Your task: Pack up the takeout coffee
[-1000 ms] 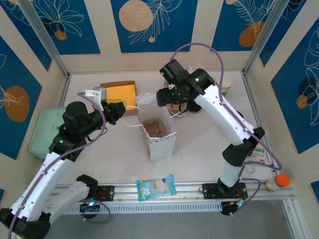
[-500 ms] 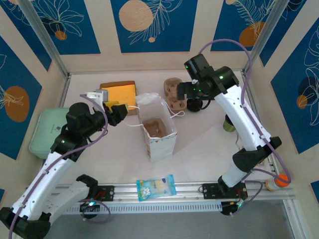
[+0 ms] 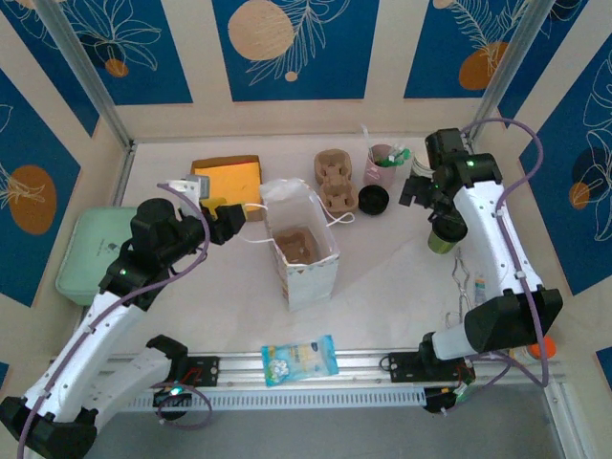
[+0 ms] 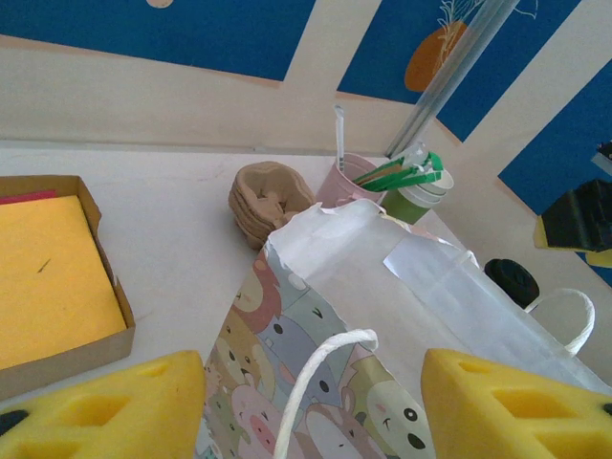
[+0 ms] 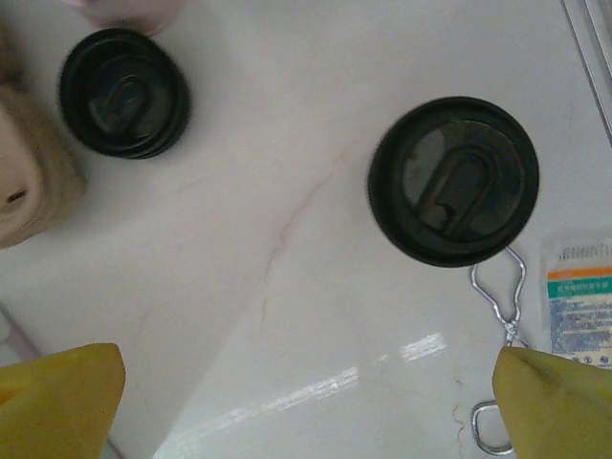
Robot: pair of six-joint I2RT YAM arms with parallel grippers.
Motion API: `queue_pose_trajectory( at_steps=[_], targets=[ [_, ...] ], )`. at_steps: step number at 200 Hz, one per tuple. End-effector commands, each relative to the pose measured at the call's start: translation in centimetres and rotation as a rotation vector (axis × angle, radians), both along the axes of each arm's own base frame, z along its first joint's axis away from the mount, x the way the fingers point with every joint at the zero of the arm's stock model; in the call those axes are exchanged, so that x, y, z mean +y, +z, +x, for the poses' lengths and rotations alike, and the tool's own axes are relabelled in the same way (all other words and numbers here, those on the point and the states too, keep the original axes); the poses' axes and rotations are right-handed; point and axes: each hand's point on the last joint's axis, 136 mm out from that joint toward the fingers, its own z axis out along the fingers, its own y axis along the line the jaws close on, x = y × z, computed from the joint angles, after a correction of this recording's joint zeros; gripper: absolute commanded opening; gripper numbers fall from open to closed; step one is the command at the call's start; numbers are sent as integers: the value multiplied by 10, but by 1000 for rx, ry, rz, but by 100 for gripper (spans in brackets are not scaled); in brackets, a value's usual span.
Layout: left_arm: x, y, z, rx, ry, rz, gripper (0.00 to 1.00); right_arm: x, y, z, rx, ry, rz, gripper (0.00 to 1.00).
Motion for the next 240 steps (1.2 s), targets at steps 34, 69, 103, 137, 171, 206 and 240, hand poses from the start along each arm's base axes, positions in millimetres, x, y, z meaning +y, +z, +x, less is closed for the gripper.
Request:
queue_pose_trajectory(
  at_steps=[34,69,103,137,171,206,240],
  targets=[
    [0,0,-2,-14,-3,12,62,-41,-7,-1,-8,-271,36,99],
    [0,0,-1,-16,-2,13,62,-57,-25,-1,59,-385,60,99],
    [0,-1,-1,-17,0,22,62,-63,-40,6,79,-410,92,99],
    [1,-2,0,-18,2,31,62,-74,-51,12,100,-444,136,99],
    [1,-4,1,-15,5,36,62,-76,-66,20,139,-444,156,99],
    [2,-5,1,-13,10,46,63,-73,-79,26,152,-428,180,99],
    [3,-6,1,-14,14,55,63,-74,-89,29,179,-416,184,99]
  ],
)
